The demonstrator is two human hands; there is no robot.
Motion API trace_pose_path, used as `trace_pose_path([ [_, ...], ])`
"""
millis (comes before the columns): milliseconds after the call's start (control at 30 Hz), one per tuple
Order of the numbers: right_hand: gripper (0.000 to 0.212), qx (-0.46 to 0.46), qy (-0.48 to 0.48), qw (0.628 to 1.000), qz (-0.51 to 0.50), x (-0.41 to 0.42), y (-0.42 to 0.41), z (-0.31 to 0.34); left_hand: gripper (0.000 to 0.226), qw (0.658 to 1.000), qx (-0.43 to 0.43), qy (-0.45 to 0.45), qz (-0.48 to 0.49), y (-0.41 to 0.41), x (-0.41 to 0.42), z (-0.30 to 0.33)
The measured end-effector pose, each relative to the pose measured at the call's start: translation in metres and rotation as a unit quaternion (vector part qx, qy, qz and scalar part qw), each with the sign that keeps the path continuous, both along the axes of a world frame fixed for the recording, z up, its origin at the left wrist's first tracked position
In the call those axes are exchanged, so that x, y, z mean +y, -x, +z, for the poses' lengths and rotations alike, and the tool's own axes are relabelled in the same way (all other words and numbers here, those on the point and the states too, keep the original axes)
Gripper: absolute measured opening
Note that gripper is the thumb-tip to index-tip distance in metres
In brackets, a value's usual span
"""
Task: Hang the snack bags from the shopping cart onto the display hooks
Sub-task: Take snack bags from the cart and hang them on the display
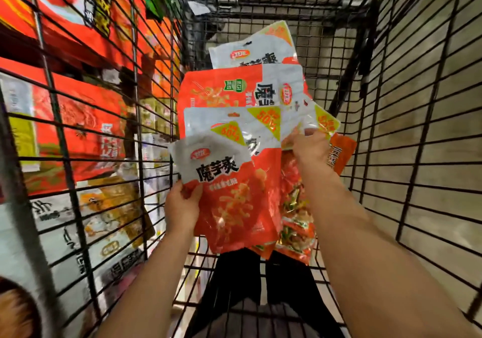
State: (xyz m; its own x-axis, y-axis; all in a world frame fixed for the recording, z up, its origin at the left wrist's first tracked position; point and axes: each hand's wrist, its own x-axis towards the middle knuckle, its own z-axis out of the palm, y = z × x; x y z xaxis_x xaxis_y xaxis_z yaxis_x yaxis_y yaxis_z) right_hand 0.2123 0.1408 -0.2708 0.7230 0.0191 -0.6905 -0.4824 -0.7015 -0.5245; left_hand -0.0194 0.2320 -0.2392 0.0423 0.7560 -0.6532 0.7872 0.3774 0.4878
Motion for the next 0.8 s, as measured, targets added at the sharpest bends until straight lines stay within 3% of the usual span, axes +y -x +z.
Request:
trace_pose_path([
  [100, 0.020, -0.085, -0.037, 0.996, -0.002, 0.007, -0.005, 0.016, 0.014, 0.999, -0.042, 0.026, 0.021, -0.005, -0.001, 0.014],
  [200, 0.020, -0.172, -0.132, 0.976, -0.011, 0.007, -0.019, 0.048, 0.014, 0.997, -0.074, -0.013, 0.036, -0.013, -0.002, 0.031],
  [367, 0.021, -0.225, -0.259, 0.939, 0.004, 0.001, -0.052, 0.117, 0.006, 0.988, -0.118, -0.085, 0.042, -0.021, 0.001, 0.062],
  [567, 0.026, -0.265, -0.310, 0.906, 0.117, 0.001, -0.042, 0.206, 0.016, 0.969, -0.207, -0.128, 0.036, -0.027, -0.002, 0.121],
  [700, 0.025, -0.245, -0.327, 0.903, 0.136, -0.006, -0.031, 0.250, 0.035, 0.966, -0.203, -0.156, 0.038, -0.013, -0.008, 0.146],
  [800, 0.014, -0.223, -0.349, 0.901, 0.129, -0.018, -0.028, 0.269, 0.047, 0.969, -0.166, -0.182, -0.013, 0.001, -0.013, 0.159],
])
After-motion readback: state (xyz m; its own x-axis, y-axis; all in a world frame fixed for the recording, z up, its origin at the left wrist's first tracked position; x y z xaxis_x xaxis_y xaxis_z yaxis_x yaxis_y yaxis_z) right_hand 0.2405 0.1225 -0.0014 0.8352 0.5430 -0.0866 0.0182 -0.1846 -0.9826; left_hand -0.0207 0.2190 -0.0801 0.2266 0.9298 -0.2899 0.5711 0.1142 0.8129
